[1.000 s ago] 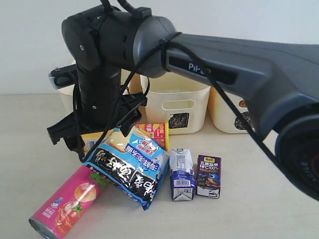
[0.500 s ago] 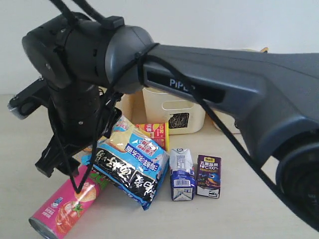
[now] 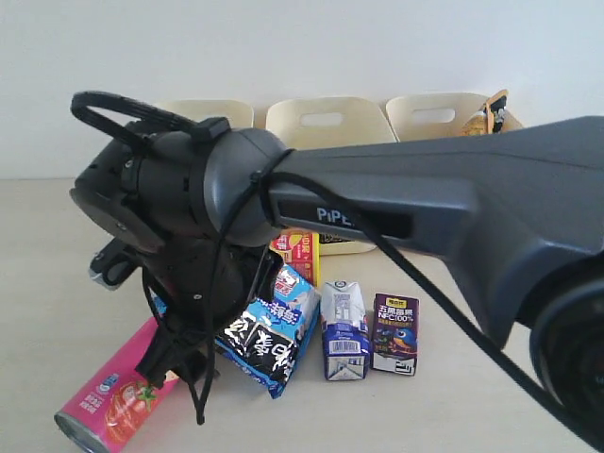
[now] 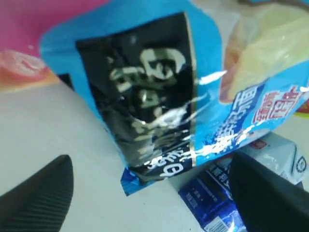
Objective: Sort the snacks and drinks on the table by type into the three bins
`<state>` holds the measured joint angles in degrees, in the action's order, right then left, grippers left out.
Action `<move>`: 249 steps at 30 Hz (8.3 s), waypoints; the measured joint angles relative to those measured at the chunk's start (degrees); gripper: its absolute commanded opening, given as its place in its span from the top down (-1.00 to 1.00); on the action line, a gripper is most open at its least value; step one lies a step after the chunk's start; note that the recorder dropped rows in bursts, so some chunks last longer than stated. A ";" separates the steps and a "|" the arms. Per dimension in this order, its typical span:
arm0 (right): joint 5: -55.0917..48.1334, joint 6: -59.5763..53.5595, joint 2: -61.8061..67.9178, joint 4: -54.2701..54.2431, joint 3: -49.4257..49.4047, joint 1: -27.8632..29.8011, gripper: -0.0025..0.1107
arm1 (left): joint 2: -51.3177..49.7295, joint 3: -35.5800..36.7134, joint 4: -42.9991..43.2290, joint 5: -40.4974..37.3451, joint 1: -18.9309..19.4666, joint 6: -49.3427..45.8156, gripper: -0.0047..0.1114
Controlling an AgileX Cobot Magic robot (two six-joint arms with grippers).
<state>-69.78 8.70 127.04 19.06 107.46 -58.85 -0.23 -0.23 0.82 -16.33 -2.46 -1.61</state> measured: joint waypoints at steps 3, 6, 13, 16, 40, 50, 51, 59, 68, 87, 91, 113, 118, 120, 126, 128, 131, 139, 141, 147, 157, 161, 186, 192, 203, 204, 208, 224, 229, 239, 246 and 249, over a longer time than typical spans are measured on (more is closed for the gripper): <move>-0.11 3.04 0.00 0.24 -1.31 0.00 -0.43 | 0.00 0.00 0.00 0.00 0.00 0.00 0.85; 0.58 5.84 0.00 0.39 -1.92 0.00 -0.43 | 0.00 0.00 0.00 0.00 0.00 0.00 0.85; 4.07 11.65 0.00 6.14 -3.31 -2.25 -0.43 | 0.00 0.00 0.00 0.00 0.00 0.00 0.85; 4.20 14.33 0.00 9.35 -3.31 -2.90 -0.43 | 0.00 0.00 0.00 0.00 0.00 0.00 0.85; 3.95 27.60 8.99 26.06 -3.48 -3.16 -0.17 | 0.00 0.00 0.00 0.00 0.00 0.00 0.85; 2.32 28.42 9.12 27.64 -3.48 -3.16 0.96 | 0.00 0.00 0.00 0.00 0.00 0.00 0.85; 2.06 27.90 9.12 27.64 -3.48 -3.16 0.96 | 0.00 0.00 0.00 0.00 0.00 0.00 0.85; 0.65 22.19 3.03 26.70 -3.57 -4.22 0.96 | 0.00 0.00 0.00 0.00 0.00 0.00 0.85; 0.55 20.42 -14.47 29.26 -14.74 -8.11 0.96 | 0.00 0.00 0.00 0.00 0.00 0.00 0.85; 28.69 -0.69 -43.01 4.23 -34.45 25.55 0.96 | 0.00 0.00 0.00 0.00 0.00 0.00 0.85; 32.76 -4.08 -41.51 1.07 -34.45 32.15 0.96 | 0.00 0.00 0.00 0.00 0.00 0.00 0.85; 46.19 -19.14 -13.15 -19.96 -11.82 46.54 0.96 | 0.00 0.00 0.00 0.00 0.00 0.00 0.85; 44.10 -19.14 -6.41 -27.06 -4.88 49.11 0.84 | 0.00 0.00 0.00 0.00 0.00 0.00 0.85; 43.64 -19.14 -4.79 -28.38 -3.49 49.53 0.66 | 0.00 0.00 0.00 0.00 0.00 0.00 0.85; 42.44 -19.14 -3.18 -29.86 -2.12 49.74 -0.22 | 0.00 0.00 0.00 0.00 0.00 0.00 0.85; 42.44 -19.14 -3.18 -29.94 -1.99 49.78 -0.41 | 0.00 0.00 0.00 0.00 0.00 0.00 0.85; 42.82 -19.14 -3.18 -30.09 -1.95 49.78 -0.50 | 0.00 0.00 0.00 0.00 0.00 0.00 0.85; 42.61 -19.14 -5.67 -27.95 -1.95 49.78 -0.49 | 0.00 0.00 0.00 0.00 0.00 0.00 0.85; 41.19 -19.14 -7.61 -26.90 -1.95 49.78 -0.39 | 0.00 0.00 0.00 0.00 0.00 0.00 0.85; 32.95 -19.14 -11.73 -23.87 -1.86 49.78 0.44 | 0.00 0.00 0.00 0.00 0.00 0.00 0.85; 14.87 -20.22 -13.04 -23.29 -1.86 49.87 0.96 | 0.00 0.00 0.00 0.00 0.00 0.00 0.85; 8.40 -20.44 -13.04 -23.40 -1.86 49.87 0.96 | 0.00 0.00 0.00 0.00 0.00 0.00 0.85; 16.09 -22.59 -30.79 -27.49 -34.38 33.49 0.96 | 0.00 0.00 0.00 0.00 0.00 0.00 0.85; 19.41 -19.85 -29.17 -28.73 -38.51 32.48 0.96 | 0.00 0.00 0.00 0.00 0.00 0.00 0.85; 25.37 -15.67 -20.50 -28.83 -37.28 32.48 -0.44 | 0.00 0.00 0.00 0.00 0.00 0.00 0.85; 25.48 -14.76 -20.10 -28.83 -36.02 32.48 -0.38 | 0.00 0.00 0.00 0.00 0.00 0.00 0.85; 24.47 -7.05 -18.21 -25.74 -31.61 32.48 -0.24 | 0.00 0.00 0.00 0.00 0.00 0.00 0.85; 24.23 4.02 -13.11 -19.06 -29.13 32.48 -0.24 | 0.00 0.00 0.00 0.00 0.00 0.00 0.85; 25.19 5.31 -11.39 -19.06 -28.79 32.48 -0.23 | 0.00 0.00 0.00 0.00 0.00 0.00 0.85; 25.75 7.58 -8.41 -19.06 -28.79 32.48 -0.23 | 0.00 0.00 0.00 0.00 0.00 0.00 0.85; 22.82 7.92 -7.34 -19.06 -28.79 32.48 0.13 | 0.00 0.00 0.00 0.00 0.00 0.00 0.85; 22.05 7.92 -6.78 -19.06 -28.79 32.48 0.45 | 0.00 0.00 0.00 0.00 0.00 0.00 0.85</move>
<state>-47.73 16.62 120.25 0.00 78.67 -26.36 -0.23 -0.23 0.82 -16.33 -2.46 -1.61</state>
